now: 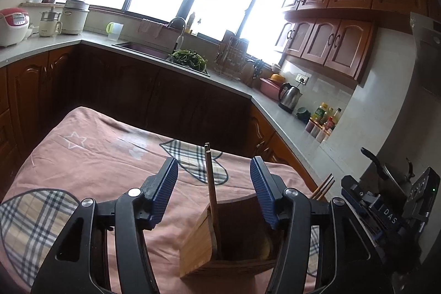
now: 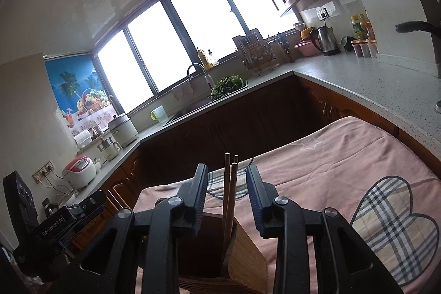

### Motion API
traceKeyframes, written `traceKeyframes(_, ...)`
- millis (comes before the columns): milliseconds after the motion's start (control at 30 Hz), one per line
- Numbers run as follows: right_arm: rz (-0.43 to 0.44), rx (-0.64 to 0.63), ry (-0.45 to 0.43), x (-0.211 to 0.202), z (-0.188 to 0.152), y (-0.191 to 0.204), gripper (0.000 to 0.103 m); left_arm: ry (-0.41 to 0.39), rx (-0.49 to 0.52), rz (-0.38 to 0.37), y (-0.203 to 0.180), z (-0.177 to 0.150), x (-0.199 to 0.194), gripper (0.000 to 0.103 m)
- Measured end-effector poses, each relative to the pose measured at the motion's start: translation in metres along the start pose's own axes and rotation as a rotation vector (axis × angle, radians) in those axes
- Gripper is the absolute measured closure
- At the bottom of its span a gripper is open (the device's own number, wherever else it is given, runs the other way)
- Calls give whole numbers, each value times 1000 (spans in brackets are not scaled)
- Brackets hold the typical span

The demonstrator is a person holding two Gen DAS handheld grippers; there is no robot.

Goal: Organize utensils
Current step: 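Lower the chopsticks into the holder and open both tools, then move both open tools back down to the remaining utensils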

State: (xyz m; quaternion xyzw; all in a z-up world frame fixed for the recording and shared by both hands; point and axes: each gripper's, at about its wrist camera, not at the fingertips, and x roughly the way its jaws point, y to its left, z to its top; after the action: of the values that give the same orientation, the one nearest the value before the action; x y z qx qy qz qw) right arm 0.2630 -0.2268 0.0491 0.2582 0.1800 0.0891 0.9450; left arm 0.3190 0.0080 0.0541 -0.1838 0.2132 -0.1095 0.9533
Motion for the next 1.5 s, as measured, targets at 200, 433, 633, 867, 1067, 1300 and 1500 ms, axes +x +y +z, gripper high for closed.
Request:
traceKeyframes(200,20,24,-34,-32,5,-6,37,7,1,-2,2,-6,-26,19)
traceKeyframes(433,-2,14,-37,-79,-13,-17,22,28,55,6,0,-29,-66,9)
traceKeyframes(633,-43,34,0,-111,-31,-31,22,87,41,14,9,-55,-89,9)
traceKeyframes(867,-64,21,41,-145,-50,-32,22,140,55,24,11,-85,-112,9)
traceKeyframes(1067,-81,14,77,-167,-75,-33,22,174,65,22,8,-109,-127,9)
traceKeyframes(1300,-95,-3,133,-179,-105,-33,22,201,70,17,9,-128,-136,9)
traceKeyframes(1500,-96,-14,168,-184,-124,-32,22,233,74,24,12,-145,-140,9)
